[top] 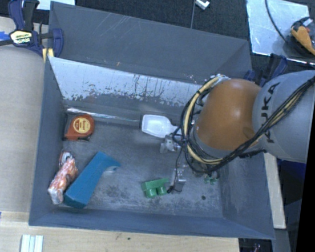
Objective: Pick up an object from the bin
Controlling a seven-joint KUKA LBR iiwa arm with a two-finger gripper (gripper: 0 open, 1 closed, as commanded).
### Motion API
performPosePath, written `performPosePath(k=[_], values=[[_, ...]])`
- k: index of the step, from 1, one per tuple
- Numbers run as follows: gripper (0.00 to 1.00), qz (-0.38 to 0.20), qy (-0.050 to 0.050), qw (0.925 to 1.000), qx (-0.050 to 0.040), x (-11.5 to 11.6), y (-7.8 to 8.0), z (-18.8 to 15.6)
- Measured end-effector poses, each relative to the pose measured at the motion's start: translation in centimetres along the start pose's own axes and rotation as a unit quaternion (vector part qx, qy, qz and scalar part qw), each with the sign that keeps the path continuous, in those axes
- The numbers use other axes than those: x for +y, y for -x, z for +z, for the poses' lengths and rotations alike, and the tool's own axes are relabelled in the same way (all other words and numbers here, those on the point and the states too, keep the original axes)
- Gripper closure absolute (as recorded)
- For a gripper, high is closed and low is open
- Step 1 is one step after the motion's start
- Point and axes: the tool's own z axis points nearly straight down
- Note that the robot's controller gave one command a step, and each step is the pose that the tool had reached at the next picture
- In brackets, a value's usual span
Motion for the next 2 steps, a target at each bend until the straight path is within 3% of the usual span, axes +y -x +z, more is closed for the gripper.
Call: performPosePath(k=[1, 2], values=[[0.0, -0.113, 0.0, 0.9936, -0.0018, 0.5, -1.1, -1.7], [0.0, -0.061, 0.001, 0.9982, 0.0052, 3.1, -5.1, 2.2]])
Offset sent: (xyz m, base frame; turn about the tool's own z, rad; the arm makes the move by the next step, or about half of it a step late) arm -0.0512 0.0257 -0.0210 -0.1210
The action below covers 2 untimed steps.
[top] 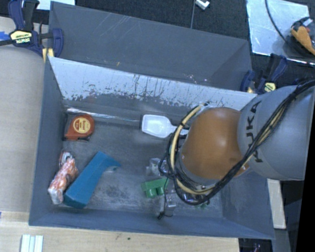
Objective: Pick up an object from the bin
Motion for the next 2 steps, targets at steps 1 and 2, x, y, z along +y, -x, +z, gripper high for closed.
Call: performPosePath(k=[1, 2], values=[[0.0, -0.103, -0.003, 0.9946, -0.009, -1.2, 2.1, 2.8], [1.0, 0.067, -0.001, 0.9977, -0.0044, -2.3, 3.2, 2.8]])
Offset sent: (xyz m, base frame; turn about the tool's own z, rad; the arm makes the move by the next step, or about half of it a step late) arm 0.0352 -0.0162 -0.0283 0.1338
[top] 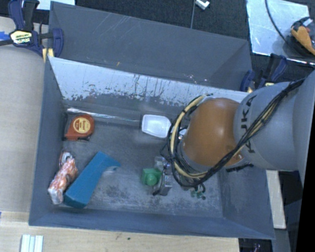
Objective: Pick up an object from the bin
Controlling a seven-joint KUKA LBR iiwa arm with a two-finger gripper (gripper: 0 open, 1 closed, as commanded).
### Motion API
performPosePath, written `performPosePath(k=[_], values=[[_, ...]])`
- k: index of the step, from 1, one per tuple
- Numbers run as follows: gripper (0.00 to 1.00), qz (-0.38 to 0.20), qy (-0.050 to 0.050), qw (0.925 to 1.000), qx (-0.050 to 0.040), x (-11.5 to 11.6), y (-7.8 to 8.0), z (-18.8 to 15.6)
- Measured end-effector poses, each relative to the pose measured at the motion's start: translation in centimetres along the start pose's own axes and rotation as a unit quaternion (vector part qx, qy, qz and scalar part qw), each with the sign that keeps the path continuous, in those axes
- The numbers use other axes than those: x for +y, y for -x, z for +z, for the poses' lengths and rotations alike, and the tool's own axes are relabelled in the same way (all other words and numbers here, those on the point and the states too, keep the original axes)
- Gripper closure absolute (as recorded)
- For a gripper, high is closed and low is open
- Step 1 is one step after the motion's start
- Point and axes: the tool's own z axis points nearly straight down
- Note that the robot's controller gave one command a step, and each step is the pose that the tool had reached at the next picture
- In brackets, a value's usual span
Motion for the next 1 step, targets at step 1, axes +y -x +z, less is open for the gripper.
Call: performPosePath(k=[1], values=[[1.0, 0.0, 0.0, 1.0, 0.0, 0.0, 0.0, 0.0]])
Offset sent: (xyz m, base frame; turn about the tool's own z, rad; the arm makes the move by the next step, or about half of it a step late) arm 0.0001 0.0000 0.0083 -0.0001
